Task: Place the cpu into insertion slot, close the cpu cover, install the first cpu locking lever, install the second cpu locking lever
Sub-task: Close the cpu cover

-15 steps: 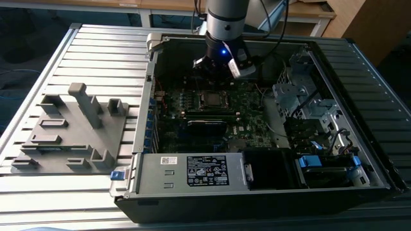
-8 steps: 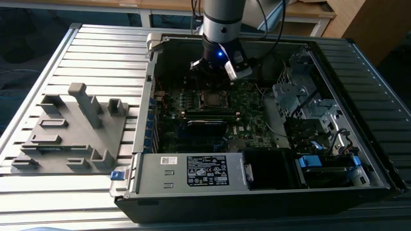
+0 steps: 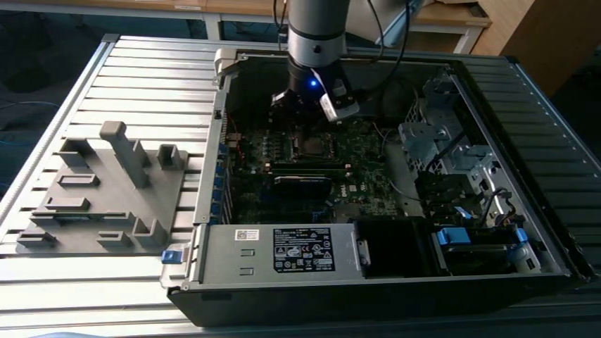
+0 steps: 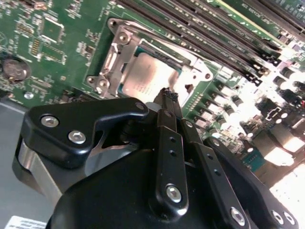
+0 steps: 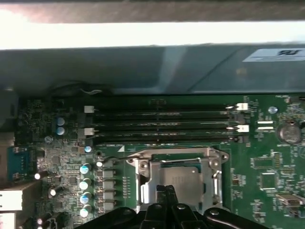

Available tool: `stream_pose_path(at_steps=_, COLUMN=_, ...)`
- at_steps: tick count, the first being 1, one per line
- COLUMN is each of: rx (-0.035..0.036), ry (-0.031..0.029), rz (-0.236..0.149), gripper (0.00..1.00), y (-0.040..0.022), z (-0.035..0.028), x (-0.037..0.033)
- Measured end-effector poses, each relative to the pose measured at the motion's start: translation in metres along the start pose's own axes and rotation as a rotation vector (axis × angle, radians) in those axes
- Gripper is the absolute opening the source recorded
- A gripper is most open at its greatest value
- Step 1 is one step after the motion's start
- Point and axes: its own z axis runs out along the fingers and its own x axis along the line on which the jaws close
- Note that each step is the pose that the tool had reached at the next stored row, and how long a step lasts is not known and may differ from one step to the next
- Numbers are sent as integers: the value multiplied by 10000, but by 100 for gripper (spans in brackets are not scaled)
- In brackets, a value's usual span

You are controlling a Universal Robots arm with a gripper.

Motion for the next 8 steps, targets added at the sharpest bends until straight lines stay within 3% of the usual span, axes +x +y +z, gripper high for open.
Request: stream_pose_path(at_steps=8, rx=77, ry=-14, rz=-3, gripper=11, y=-6, z=103, x=80)
